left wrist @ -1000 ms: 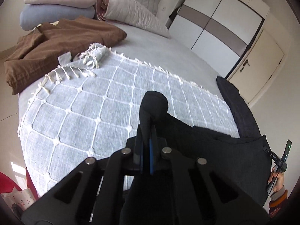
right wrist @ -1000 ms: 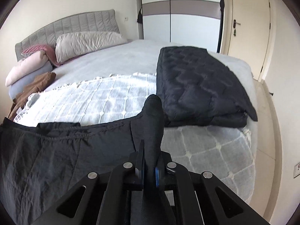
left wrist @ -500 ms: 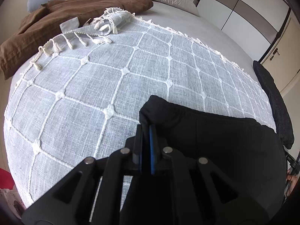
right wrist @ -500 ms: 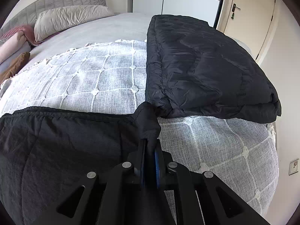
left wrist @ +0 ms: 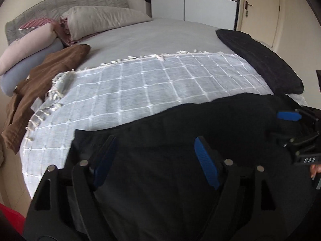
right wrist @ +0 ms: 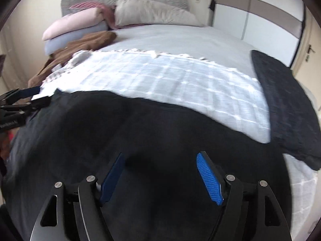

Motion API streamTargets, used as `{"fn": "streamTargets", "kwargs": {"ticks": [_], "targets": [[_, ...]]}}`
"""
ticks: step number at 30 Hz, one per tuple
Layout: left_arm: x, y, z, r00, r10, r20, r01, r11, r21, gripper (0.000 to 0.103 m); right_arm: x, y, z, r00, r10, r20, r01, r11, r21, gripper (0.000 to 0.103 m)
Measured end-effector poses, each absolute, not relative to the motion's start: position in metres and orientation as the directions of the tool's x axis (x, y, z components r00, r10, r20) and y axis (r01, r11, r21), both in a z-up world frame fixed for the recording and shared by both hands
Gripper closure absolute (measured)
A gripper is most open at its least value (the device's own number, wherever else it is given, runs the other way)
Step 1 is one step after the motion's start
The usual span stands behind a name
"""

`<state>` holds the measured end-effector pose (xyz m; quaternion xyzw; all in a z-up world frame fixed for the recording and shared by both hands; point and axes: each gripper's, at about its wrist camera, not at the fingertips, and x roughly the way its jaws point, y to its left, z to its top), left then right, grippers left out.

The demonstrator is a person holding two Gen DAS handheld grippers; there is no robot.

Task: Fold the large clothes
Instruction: 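Open both grippers to release the folded jacket onto the bed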

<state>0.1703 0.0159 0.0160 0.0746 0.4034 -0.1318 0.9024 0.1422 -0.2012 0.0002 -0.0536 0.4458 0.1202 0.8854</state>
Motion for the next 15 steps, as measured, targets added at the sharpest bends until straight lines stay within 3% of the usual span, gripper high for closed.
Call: {"fn": "streamTargets", "kwargs": {"ticks": [5, 9, 10, 12, 15], "targets": [[0.209, 0.033, -0.03, 0.603, -0.054, -0.796, 0.245, 0.962, 0.12, 0.023, 0.167, -0.211, -0.03, 0.57, 0.105, -0.815, -0.251, 0.966, -0.052, 0.027], [0.246, 0.103, -0.056, 0.571, 0.112, -0.813, 0.131, 0.966, 0.225, 0.02, 0.19, -0.325, -0.037, 0.545, -0.102, -0.832, -0.02, 0.991, -0.134, 0.022], [0.251, 0.118, -0.058, 0.561, 0.076, -0.825, 0.136, 0.974, 0.183, 0.013, 0.192, -0.35, -0.04, 0.524, -0.169, -0.835, 0.04, 0.984, -0.174, 0.022], [0.259, 0.139, -0.058, 0.513, -0.002, -0.858, 0.129, 0.989, 0.075, 0.012, 0.187, -0.409, -0.04, 0.493, -0.189, -0.849, 0.174, 0.978, -0.117, 0.022], [0.25, 0.126, -0.047, 0.561, 0.091, -0.823, 0.166, 0.961, 0.22, 0.012, 0.168, -0.446, -0.03, 0.452, -0.326, -0.83, 0.284, 0.935, -0.213, 0.023]]}}
